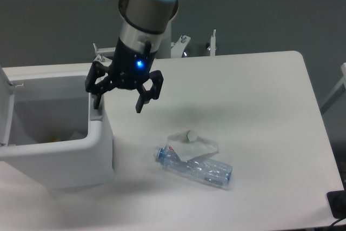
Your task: Open the trash can
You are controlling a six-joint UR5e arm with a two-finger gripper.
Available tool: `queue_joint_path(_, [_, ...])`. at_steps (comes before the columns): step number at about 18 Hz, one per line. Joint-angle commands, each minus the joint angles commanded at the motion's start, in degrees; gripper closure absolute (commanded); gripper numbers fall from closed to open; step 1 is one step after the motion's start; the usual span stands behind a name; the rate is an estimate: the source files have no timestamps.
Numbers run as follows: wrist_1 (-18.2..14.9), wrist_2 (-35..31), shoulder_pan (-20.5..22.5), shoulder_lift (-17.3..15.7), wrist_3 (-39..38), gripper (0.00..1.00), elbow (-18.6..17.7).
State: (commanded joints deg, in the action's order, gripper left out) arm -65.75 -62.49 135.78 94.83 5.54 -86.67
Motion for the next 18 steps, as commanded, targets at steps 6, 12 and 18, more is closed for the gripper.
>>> queue_joint_path(6, [1.8,-1.1,10.1,0.8,2.6,0.00,9.1])
queue_joint_path(12, [-5.9,-15.1,16.7,-1.0,25.6,0.00,7.2])
queue_joint_path(18, [-7.1,-23.5,20.7,-3.9,47.3,0.00,2.5])
